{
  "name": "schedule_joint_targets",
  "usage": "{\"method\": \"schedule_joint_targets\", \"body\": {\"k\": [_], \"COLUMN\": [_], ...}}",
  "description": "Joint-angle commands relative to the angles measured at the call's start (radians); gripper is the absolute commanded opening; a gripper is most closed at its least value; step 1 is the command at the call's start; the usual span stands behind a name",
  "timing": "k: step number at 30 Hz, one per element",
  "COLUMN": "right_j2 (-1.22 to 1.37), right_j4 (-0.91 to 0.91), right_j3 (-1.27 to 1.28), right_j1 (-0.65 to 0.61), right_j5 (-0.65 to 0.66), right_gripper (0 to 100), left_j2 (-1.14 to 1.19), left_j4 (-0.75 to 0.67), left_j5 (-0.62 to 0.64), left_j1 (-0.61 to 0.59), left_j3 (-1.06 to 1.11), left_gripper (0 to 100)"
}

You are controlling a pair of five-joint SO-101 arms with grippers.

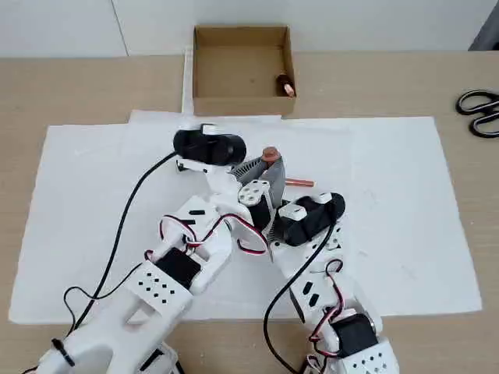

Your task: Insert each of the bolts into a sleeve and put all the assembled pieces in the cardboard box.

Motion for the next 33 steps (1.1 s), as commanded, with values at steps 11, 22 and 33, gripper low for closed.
{"method": "schedule_joint_targets", "body": {"k": [11,22,33], "right_j2": [-0.024,-0.024,-0.024], "right_j4": [0.002,0.002,0.002], "right_j3": [0.008,0.008,0.008], "right_j1": [-0.002,-0.001,-0.001], "right_j5": [-0.006,-0.005,-0.005], "right_gripper": [0.4,0.4,0.4], "left_j2": [-0.009,-0.009,-0.009], "left_j4": [0.133,0.19,0.255], "left_j5": [0.051,0.048,0.046], "left_j1": [0.005,0.055,0.068], "left_j3": [-0.012,-0.01,-0.012], "left_gripper": [0,0,1]}}
